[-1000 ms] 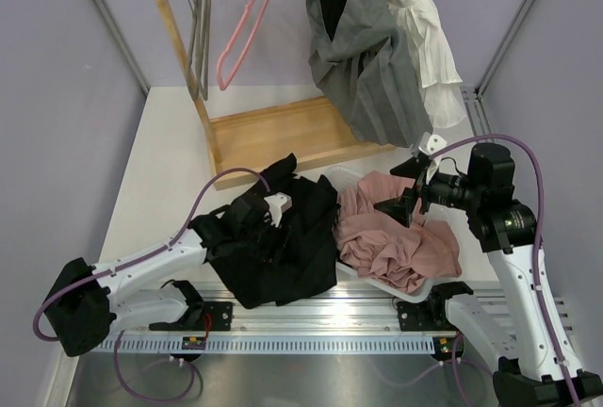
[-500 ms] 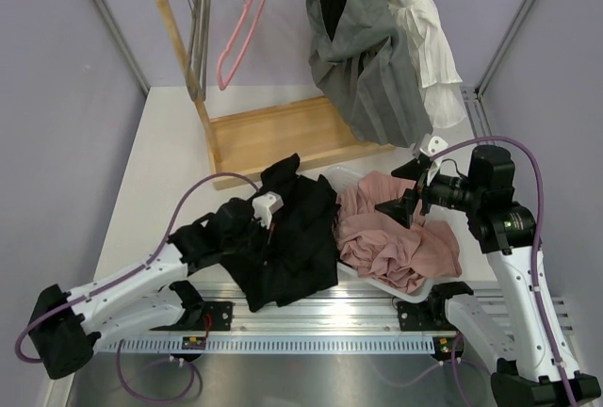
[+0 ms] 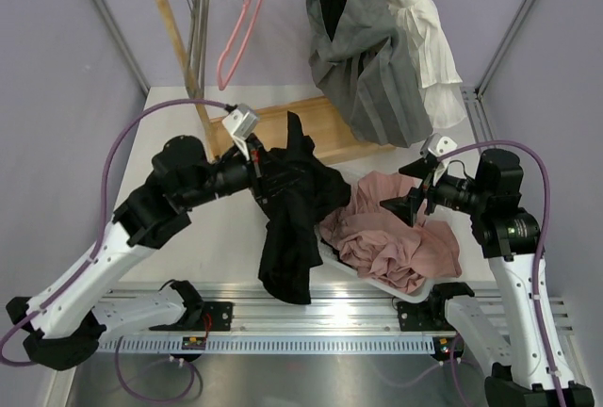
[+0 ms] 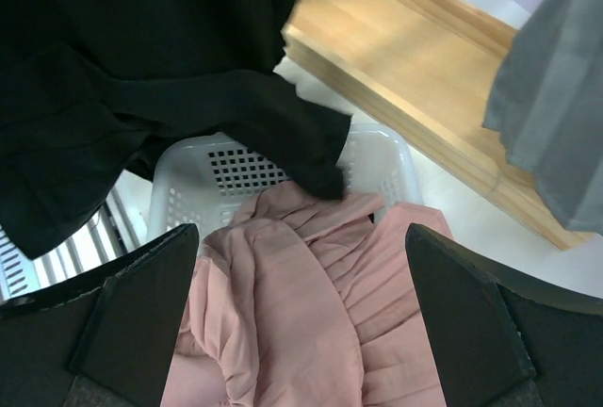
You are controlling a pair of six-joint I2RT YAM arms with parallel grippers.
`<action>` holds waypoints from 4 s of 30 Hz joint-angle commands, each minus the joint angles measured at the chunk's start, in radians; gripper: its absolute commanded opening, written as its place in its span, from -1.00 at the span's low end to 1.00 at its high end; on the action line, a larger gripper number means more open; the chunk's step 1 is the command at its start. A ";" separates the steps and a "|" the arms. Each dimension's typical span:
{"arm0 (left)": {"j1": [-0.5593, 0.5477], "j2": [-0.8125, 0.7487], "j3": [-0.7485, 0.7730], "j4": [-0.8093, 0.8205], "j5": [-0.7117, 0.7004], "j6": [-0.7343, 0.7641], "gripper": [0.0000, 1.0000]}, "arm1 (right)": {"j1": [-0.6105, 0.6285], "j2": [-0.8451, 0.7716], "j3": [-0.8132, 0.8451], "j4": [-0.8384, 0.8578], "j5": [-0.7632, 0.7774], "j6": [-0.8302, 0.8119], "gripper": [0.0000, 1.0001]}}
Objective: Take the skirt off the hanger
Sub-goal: Pick up the skirt from the center of the board, then place the skirt in the bin.
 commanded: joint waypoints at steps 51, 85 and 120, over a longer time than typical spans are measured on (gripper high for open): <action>-0.127 0.309 -0.054 0.404 -0.021 -0.086 -1.00 | -0.254 -0.045 -0.018 0.128 0.142 0.154 0.99; -0.240 0.956 -0.025 0.579 0.156 -0.269 0.16 | -0.262 0.010 -0.016 0.057 0.023 0.089 0.99; -0.153 -0.253 -0.526 0.104 -0.688 -0.052 0.74 | 0.578 0.209 0.065 -0.447 0.248 -0.521 0.99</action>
